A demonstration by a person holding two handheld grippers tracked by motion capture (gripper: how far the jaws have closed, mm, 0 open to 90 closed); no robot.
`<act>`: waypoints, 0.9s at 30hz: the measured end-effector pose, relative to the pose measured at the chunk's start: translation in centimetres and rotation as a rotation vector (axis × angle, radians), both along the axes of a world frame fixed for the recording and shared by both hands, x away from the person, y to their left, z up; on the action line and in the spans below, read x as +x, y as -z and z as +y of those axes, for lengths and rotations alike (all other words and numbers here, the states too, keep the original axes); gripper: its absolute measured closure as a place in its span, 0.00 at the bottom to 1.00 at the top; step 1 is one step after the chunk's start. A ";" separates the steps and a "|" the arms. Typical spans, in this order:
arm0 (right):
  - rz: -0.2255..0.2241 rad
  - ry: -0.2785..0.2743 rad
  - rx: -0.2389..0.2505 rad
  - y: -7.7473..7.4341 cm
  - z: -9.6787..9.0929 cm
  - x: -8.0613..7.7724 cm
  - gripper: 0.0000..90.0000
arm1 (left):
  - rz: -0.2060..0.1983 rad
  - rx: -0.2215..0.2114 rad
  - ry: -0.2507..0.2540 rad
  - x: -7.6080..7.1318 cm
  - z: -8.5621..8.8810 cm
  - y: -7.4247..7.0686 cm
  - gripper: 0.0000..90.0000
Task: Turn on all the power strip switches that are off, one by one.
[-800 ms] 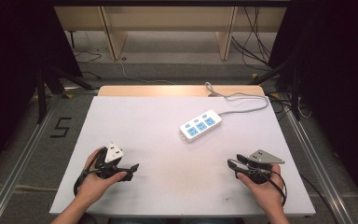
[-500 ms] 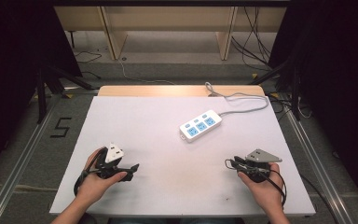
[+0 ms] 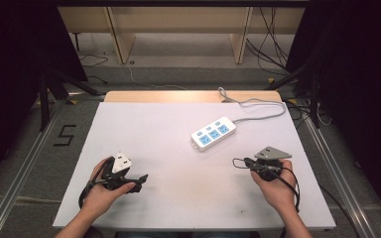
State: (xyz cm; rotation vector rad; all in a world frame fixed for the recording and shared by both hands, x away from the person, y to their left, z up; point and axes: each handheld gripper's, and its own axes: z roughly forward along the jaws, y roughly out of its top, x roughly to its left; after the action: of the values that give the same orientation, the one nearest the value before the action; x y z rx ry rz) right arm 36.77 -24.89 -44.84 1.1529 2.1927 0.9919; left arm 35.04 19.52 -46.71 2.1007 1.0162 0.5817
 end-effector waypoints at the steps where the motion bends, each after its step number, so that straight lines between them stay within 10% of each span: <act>1: 0.000 0.001 0.001 -0.1 0.0 0.2 1.00 | 0.000 0.000 0.000 0.0 0.0 0.0 0.19; 27: 0.048 -0.008 -0.039 -1.5 2.6 6.6 1.00 | -0.001 0.000 -0.005 0.0 0.1 0.0 0.19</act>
State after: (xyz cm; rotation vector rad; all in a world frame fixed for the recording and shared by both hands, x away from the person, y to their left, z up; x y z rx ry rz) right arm 43.42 -22.26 -43.37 1.1623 2.2458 0.9292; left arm 35.06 19.63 -46.68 2.0982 1.0212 0.5860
